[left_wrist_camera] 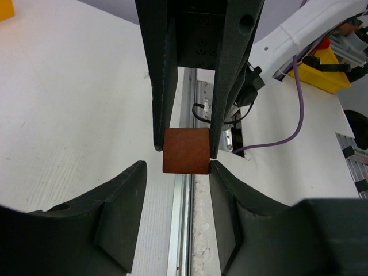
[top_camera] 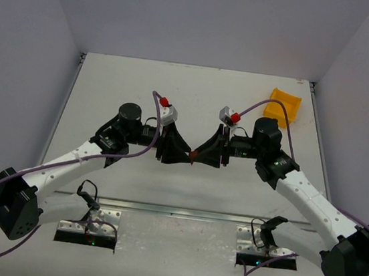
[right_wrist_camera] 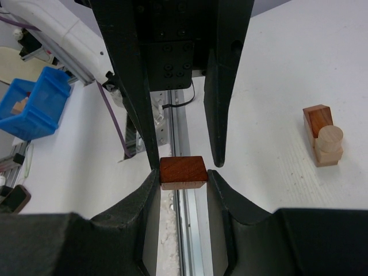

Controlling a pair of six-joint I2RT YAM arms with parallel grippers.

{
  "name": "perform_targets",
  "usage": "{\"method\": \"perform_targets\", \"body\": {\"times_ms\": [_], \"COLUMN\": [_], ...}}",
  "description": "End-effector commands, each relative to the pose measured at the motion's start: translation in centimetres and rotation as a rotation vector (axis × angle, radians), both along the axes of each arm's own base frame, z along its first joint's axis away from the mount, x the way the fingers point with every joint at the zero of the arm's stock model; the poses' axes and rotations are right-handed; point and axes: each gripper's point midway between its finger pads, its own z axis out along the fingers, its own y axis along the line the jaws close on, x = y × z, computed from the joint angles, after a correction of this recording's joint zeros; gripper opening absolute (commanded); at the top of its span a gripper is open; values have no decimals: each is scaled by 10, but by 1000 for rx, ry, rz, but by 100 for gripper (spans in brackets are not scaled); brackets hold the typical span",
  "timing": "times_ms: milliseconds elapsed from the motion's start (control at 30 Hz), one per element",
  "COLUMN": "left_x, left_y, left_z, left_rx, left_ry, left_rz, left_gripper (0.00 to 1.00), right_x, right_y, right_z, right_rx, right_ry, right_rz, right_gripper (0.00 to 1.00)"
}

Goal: Build the wood block tower

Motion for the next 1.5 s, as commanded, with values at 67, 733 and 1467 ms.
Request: {"method": "perform_targets", "body": {"times_ms": [67, 733, 1467], "left_x": [0, 16, 81], "left_y": [-5, -5, -4], "left_z": [21, 30, 43], "left_rx": [-39, -19, 209], "left_ry": [-67, -156, -457], "left_rz": [-10, 54, 147], "left_gripper": [36, 0, 0], "right_x": [1, 24, 52], "right_y": [3, 1, -63], "right_z": [30, 9, 7], "right_rx": [54, -57, -201], "right_ry": [-101, -66, -187], "right_rz": [38, -61, -521], "right_gripper": [4, 36, 74]}}
